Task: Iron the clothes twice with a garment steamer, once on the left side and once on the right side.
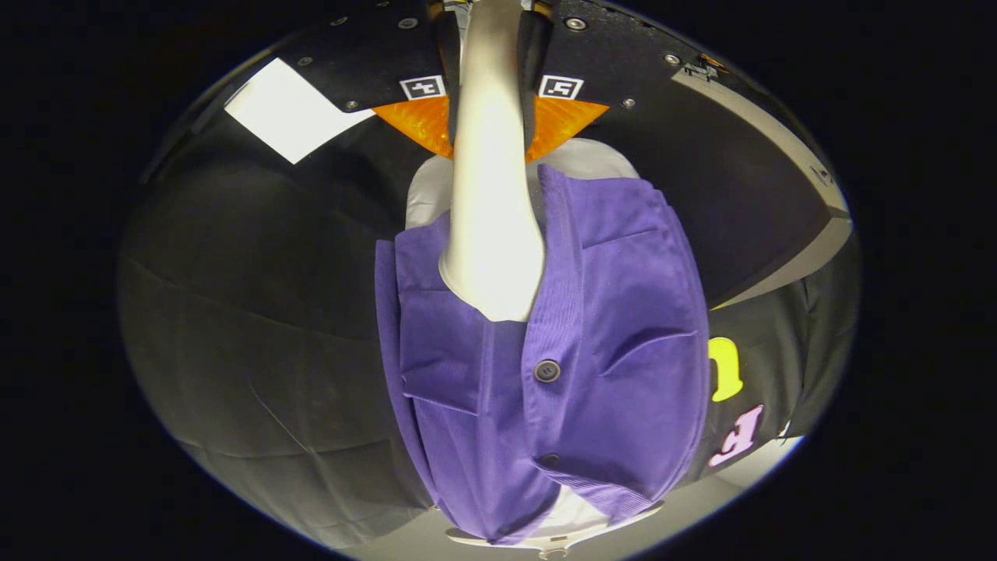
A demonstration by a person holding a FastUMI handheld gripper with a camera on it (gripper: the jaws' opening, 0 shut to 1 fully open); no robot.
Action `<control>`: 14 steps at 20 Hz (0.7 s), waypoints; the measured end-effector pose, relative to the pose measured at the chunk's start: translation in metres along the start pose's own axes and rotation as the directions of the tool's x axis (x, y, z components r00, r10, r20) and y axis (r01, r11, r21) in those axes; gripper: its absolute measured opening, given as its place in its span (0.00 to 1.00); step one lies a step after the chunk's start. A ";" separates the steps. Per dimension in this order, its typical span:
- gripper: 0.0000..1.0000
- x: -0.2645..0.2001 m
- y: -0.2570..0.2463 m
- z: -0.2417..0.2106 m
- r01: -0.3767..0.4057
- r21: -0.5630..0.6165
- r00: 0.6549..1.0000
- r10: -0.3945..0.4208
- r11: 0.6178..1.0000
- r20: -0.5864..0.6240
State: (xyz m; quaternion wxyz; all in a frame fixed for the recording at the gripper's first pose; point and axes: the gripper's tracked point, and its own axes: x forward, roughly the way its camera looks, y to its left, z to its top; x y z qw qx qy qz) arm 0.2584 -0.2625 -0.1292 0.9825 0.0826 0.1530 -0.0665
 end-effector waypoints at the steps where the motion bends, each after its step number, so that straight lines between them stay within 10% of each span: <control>1: 0.29 -0.012 0.007 0.000 -0.022 -0.020 1.000 0.022 1.000 0.002; 14: 0.29 -0.149 0.122 0.019 -0.211 -0.215 0.973 0.226 0.953 0.047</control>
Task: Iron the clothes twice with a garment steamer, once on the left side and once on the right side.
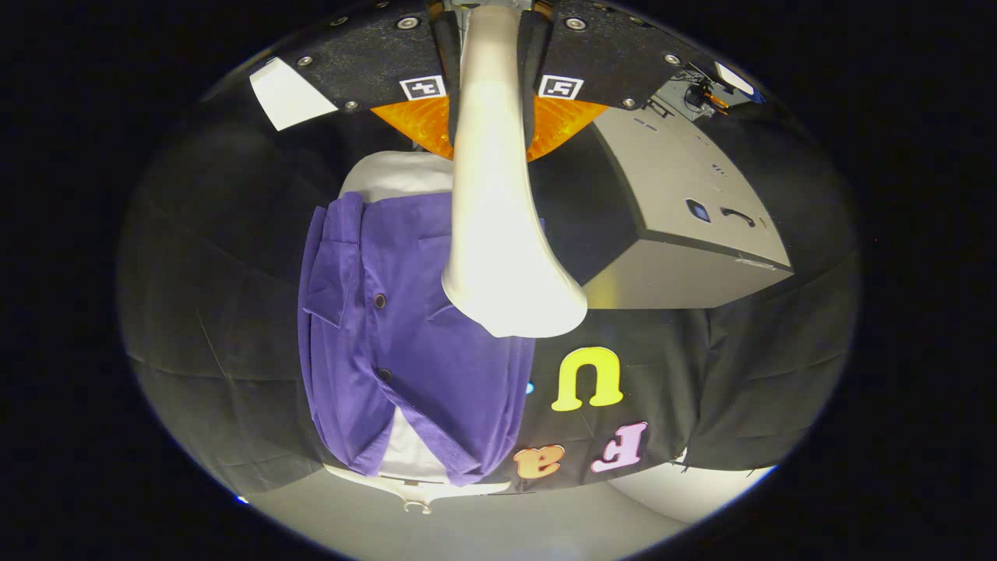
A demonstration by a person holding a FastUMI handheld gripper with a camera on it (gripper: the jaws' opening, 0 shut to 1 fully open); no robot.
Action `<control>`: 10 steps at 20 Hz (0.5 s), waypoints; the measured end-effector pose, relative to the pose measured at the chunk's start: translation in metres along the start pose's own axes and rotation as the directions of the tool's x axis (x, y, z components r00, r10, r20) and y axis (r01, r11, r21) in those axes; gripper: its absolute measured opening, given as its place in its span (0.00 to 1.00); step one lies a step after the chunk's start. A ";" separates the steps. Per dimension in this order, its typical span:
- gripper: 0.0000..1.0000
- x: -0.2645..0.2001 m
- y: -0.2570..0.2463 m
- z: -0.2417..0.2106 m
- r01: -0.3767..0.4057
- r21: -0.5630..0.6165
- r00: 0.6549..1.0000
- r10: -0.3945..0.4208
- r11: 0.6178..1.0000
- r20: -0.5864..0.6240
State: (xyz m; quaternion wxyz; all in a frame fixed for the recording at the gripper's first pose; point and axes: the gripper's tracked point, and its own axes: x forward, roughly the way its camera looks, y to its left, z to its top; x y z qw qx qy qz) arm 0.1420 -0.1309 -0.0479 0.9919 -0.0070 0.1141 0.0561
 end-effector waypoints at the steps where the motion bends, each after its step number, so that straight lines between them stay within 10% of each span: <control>1: 0.29 -0.011 0.009 0.006 0.006 -0.008 1.000 -0.006 1.000 0.015; 10: 0.29 -0.073 0.110 0.081 0.022 -0.058 0.982 -0.011 0.998 0.189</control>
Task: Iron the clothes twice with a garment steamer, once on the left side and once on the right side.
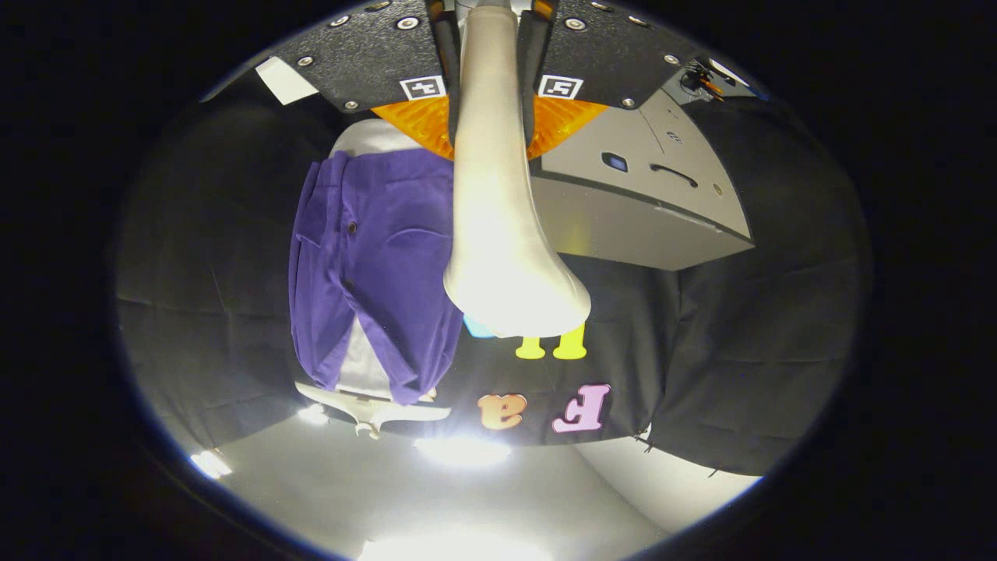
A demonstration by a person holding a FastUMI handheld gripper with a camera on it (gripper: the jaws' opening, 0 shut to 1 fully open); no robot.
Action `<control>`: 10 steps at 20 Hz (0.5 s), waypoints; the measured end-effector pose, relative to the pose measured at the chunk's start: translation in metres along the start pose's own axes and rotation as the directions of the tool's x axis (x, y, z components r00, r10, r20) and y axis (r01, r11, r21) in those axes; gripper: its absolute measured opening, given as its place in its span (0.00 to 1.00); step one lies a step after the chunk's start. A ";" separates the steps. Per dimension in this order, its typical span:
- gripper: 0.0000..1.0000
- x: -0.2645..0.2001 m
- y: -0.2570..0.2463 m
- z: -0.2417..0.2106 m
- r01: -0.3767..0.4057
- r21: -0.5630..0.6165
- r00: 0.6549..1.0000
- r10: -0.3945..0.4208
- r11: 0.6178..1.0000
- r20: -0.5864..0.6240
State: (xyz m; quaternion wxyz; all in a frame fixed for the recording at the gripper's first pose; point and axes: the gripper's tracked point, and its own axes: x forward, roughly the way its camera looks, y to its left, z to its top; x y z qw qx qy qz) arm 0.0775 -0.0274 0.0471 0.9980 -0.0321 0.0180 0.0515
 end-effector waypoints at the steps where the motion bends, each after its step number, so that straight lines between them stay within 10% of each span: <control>1: 0.29 -0.001 0.009 0.009 0.006 -0.019 1.000 -0.005 1.000 0.014; 10: 0.29 -0.004 0.036 0.032 0.006 -0.003 0.999 -0.006 1.000 0.035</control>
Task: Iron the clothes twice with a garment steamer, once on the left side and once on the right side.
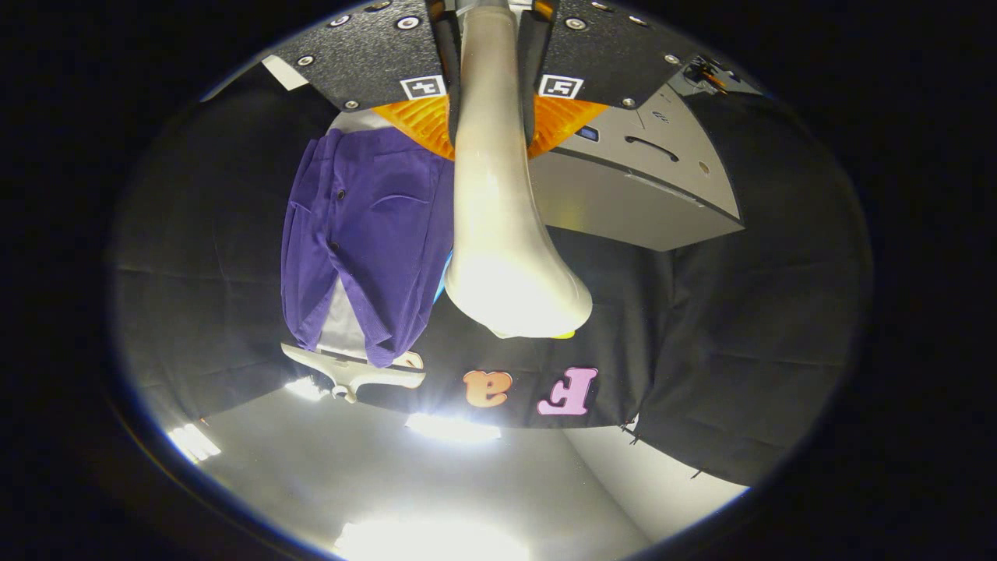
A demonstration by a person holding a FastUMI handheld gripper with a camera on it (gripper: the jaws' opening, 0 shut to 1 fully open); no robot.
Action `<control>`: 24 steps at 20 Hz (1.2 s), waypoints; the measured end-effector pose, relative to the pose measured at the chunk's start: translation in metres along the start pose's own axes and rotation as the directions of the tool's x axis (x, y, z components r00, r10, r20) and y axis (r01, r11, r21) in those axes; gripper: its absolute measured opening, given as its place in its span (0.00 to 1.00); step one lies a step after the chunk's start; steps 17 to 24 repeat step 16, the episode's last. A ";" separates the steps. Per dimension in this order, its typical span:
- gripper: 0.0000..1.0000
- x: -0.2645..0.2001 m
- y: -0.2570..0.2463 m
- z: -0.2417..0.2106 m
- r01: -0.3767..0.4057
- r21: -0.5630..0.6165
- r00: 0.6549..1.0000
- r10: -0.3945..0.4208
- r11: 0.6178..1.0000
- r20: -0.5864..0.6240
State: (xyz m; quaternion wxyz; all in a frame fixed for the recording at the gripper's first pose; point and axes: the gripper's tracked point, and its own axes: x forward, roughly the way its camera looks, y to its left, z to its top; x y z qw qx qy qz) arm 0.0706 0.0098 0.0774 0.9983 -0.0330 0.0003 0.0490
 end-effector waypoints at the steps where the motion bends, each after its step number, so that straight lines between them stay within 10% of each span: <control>1: 0.29 -0.004 -0.003 -0.001 0.004 0.002 1.000 -0.004 1.000 0.000; 24: 0.30 -0.063 -0.005 -0.020 -0.015 -0.007 1.000 0.015 1.000 0.010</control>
